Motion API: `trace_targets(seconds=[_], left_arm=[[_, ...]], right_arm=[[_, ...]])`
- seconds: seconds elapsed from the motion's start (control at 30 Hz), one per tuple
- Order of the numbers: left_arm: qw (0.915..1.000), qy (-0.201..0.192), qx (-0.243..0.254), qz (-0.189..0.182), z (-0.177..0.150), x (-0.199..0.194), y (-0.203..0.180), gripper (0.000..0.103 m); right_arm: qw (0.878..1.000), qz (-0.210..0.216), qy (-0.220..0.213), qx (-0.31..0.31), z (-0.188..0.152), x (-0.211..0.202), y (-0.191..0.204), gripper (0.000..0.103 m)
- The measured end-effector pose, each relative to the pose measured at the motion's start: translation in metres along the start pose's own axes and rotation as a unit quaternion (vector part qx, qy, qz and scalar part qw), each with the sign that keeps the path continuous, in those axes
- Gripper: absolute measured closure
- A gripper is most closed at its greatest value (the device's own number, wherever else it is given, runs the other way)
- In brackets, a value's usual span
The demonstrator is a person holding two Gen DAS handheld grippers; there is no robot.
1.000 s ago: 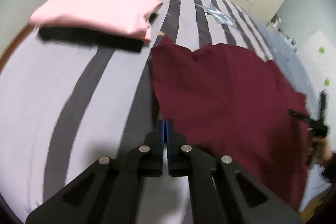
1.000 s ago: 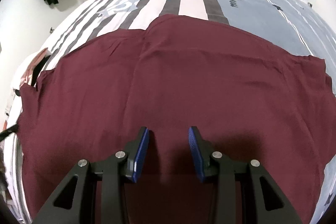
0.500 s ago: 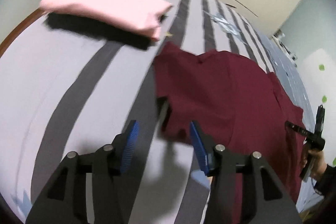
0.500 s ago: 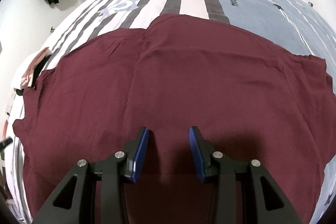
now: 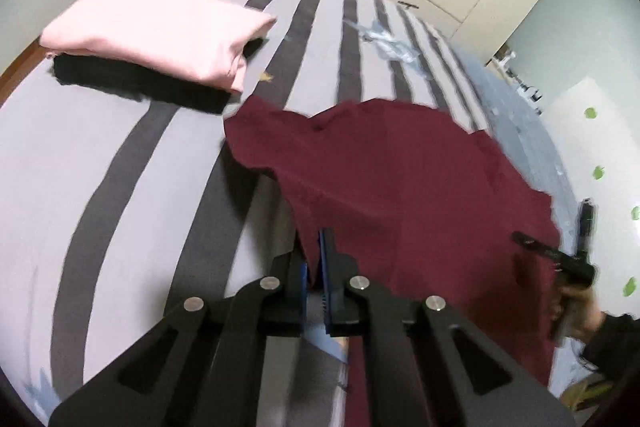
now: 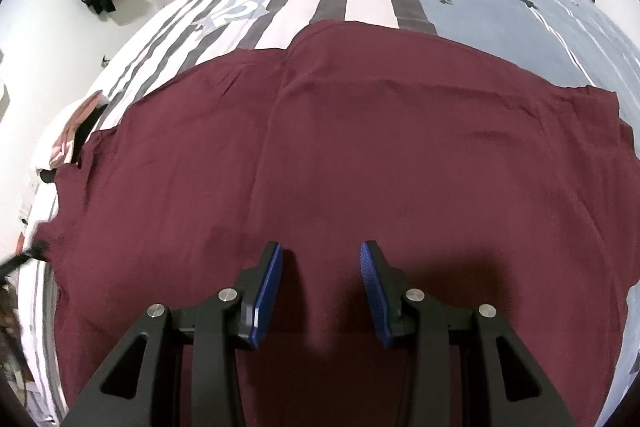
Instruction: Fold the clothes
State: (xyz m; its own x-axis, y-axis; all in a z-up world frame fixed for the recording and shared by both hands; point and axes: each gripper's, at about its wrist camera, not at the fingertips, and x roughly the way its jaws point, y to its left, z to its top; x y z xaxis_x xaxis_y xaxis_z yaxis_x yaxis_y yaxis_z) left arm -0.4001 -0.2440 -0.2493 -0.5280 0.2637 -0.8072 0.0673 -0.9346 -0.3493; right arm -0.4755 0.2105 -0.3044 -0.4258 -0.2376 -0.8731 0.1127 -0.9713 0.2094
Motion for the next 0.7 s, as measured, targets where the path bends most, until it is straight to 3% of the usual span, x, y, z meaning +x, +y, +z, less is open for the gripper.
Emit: trace_targets(seconds=[0.1, 0.2, 0.23, 0.3, 0.43, 0.57, 0.7], left_arm=[[0.9991, 0.033, -0.002, 0.027, -0.01, 0.01, 0.006, 0.096], [0.9887, 0.112, -0.024, 0.098, -0.04, 0.032, 0.035, 0.094], [0.9844, 0.114, -0.037, 0.129, -0.042, 0.034, 0.047, 0.094], [0.9825, 0.083, -0.065, 0.154, -0.036, 0.023, 0.062, 0.094], [0.99, 0.011, -0.013, 0.14, -0.005, 0.01, 0.043, 0.088], [0.9907, 0.004, 0.089, 0.103, 0.048, 0.05, -0.011, 0.083], [0.9824, 0.006, 0.165, 0.088, 0.094, 0.105, -0.057, 0.07]], right_arm=[[1.0, 0.001, 0.001, 0.005, 0.0, 0.0, -0.001, 0.066], [1.0, 0.0, 0.002, 0.008, 0.001, 0.0, -0.001, 0.066], [1.0, 0.0, 0.003, 0.009, 0.001, 0.0, -0.001, 0.066], [1.0, 0.0, 0.005, 0.01, 0.002, 0.001, -0.001, 0.066], [1.0, 0.003, 0.007, 0.001, 0.001, 0.001, -0.002, 0.066], [1.0, 0.001, 0.007, -0.009, 0.001, 0.001, -0.001, 0.066], [1.0, 0.004, 0.007, -0.005, 0.001, 0.002, -0.002, 0.066]])
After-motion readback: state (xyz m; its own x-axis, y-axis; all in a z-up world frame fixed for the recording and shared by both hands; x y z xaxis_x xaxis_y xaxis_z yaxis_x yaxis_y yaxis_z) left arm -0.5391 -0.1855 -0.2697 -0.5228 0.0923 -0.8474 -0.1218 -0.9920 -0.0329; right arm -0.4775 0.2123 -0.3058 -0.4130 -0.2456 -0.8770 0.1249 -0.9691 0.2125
